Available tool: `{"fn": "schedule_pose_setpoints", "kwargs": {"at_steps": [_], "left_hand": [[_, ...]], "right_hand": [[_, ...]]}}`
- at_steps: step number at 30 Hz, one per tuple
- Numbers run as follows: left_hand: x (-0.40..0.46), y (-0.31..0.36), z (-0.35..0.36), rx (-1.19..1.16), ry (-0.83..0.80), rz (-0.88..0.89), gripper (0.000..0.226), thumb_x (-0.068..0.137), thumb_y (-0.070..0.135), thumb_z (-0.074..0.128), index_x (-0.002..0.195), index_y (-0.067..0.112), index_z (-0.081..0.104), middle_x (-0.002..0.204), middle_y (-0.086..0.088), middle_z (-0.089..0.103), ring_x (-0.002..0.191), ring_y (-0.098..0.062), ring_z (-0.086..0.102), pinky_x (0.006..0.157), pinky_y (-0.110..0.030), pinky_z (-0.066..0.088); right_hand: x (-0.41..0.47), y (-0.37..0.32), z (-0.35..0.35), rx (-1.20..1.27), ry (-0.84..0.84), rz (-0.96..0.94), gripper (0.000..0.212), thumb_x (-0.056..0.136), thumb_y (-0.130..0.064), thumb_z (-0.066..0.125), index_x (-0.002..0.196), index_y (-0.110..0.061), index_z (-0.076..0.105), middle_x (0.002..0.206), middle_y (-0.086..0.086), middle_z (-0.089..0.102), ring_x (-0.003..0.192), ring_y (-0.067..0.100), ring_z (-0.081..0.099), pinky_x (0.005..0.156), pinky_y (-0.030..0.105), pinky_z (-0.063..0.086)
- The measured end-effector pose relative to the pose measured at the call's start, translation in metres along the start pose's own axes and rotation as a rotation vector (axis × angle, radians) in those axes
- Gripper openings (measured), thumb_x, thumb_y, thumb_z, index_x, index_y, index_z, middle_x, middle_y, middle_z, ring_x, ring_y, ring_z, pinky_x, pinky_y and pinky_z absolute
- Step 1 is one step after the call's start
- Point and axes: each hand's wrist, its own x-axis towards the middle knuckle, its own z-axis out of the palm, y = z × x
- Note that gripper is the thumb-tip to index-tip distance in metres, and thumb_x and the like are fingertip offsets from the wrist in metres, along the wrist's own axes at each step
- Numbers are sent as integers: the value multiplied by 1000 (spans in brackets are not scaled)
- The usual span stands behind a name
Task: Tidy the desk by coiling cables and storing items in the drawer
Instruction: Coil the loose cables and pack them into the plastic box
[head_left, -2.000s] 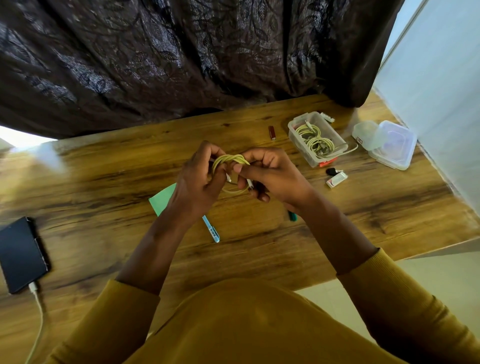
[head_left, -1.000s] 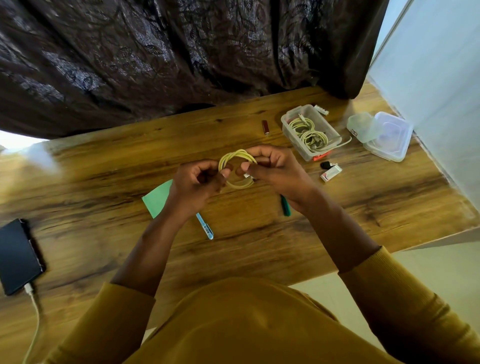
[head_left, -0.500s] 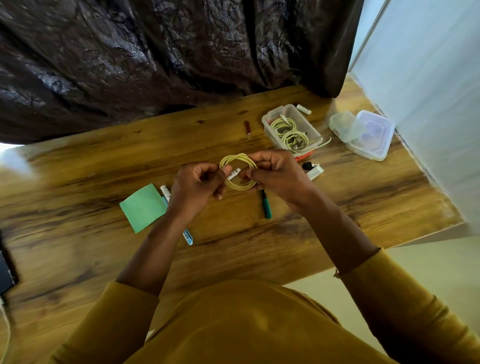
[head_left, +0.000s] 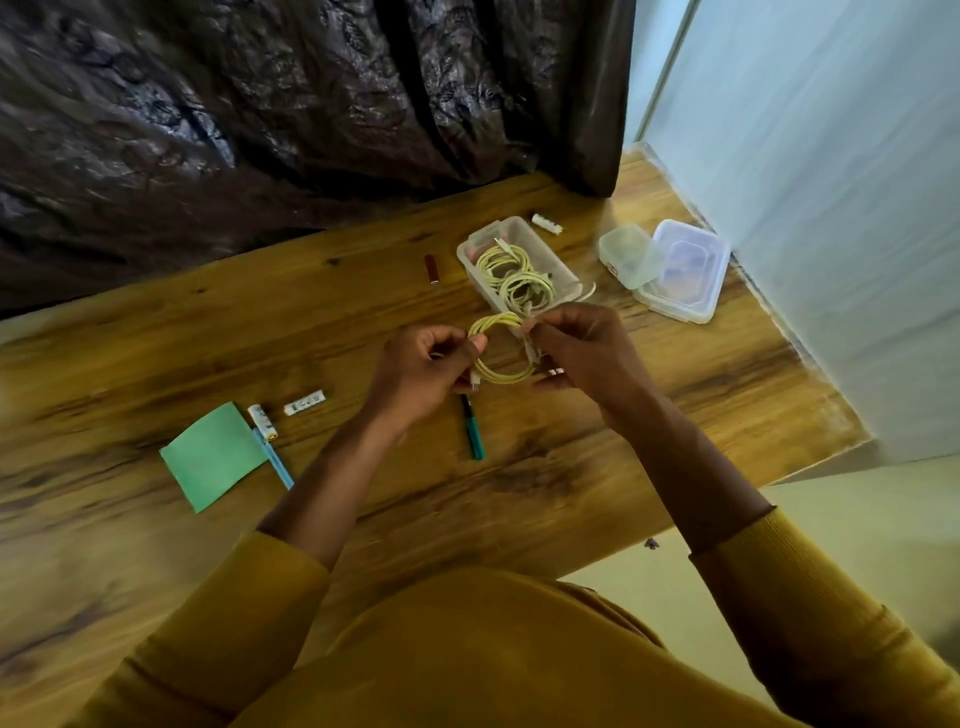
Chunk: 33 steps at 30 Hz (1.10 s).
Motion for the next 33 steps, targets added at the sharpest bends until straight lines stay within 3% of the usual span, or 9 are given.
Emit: {"fn": "schedule_pose_setpoints", "kwargs": {"at_steps": [3,6,9,12,14,16,20,26,33], "left_hand": [[11,0,12,13,-31,-27,19,99,27,71,109,13,79,95,-2,80,81,-18,78,74,-36,65],[22,3,20,19,-26,-38,20,97,28,74,110,13,79,96,-2,81,84,-21,78,74,-39,66],[30,7,25,26,-15,-52,22,96,27,75,111,11,78,97,-5,80,84,-23,79,75,-44,67],[37,10,27,50,-10,-62,26,95,28,75,114,10,77,99,-4,80,83,-20,79,76,-46,67],[40,12,27,34,-8,-67,26,96,28,75,115,10,76,101,-4,80,85,-20,79,78,-47,66],[43,13,26,11,6,-74,23,97,28,74,111,11,77,100,-3,80,86,-19,79,79,-46,66],[44,12,22,-26,60,-41,14,99,26,70,102,16,79,96,-3,80,88,-21,78,77,-41,66],[47,6,15,-71,124,-46,15,101,22,69,104,12,79,97,-5,81,89,-24,78,77,-39,66],[52,4,16,-91,184,-88,19,98,24,72,105,8,78,94,-10,79,83,-21,78,74,-38,66]], "right_hand": [[4,8,-18,45,110,43,26,102,-31,67,96,-6,74,83,13,76,72,24,74,72,51,64],[15,18,-36,51,285,11,18,97,-29,74,105,-16,64,93,13,75,73,25,77,66,45,65],[31,27,-50,0,311,-89,31,94,-24,77,121,-25,62,103,4,75,85,26,78,75,47,65],[44,25,-53,-84,275,-216,18,92,-29,76,101,-45,74,100,-2,78,94,23,76,84,54,63],[53,21,-51,-130,278,-272,15,93,-28,76,97,-43,76,98,-1,79,91,20,77,85,53,63],[64,18,-48,-189,287,-316,7,94,-28,76,101,-27,78,97,-1,79,87,14,76,82,47,64],[84,13,-43,-302,311,-349,21,91,-36,79,101,-17,80,87,-6,77,76,5,72,70,28,60],[105,9,-31,-412,275,-371,17,86,-47,81,92,-31,79,86,-13,74,79,8,69,71,33,60],[124,-2,-19,-531,216,-453,6,88,-29,81,91,-24,83,85,-9,76,78,6,69,73,35,60]]}}
